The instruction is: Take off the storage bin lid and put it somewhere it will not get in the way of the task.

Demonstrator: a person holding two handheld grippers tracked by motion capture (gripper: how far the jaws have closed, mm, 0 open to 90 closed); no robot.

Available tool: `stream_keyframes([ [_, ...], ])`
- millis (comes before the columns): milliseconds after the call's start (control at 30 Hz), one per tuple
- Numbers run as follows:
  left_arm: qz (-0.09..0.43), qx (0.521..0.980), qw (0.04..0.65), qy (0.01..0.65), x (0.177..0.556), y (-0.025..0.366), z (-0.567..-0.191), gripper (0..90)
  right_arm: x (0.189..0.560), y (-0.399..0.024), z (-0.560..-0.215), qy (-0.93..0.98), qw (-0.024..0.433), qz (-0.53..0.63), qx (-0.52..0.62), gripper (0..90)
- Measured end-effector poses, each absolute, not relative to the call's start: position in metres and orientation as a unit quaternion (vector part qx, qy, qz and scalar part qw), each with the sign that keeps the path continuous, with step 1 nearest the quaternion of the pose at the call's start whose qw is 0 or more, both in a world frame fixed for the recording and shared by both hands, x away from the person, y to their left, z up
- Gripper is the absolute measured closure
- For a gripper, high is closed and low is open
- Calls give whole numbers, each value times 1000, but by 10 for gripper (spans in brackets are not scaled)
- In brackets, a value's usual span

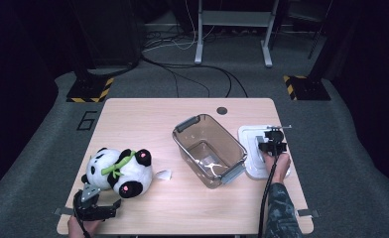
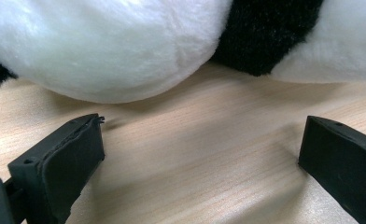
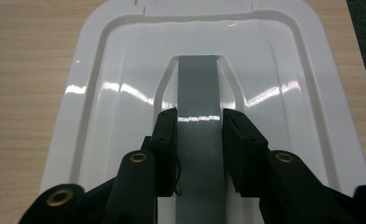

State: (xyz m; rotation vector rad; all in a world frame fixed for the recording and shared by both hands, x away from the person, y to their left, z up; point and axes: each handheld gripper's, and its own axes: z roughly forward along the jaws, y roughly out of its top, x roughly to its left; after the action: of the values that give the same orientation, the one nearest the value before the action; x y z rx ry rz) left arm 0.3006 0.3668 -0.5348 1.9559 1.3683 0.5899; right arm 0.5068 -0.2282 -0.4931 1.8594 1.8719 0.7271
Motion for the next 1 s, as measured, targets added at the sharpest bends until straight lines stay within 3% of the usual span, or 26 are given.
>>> stream_keyframes([
  [100,225,750,335,525,301,367,-535,0,506,-228,-494,668,205,265,665,651],
  [367,226,748,336,526,300,367,-535,0,475,-239,-477,664,224,318,639,236],
  [600,225,750,333,525,300,367,-535,0,427,-243,-468,672,236,357,604,49],
  [700,226,750,333,525,300,367,-535,0,406,-242,-469,670,239,372,596,0],
  [1000,226,749,334,526,301,367,-535,0,357,-240,-499,668,257,377,587,0],
])
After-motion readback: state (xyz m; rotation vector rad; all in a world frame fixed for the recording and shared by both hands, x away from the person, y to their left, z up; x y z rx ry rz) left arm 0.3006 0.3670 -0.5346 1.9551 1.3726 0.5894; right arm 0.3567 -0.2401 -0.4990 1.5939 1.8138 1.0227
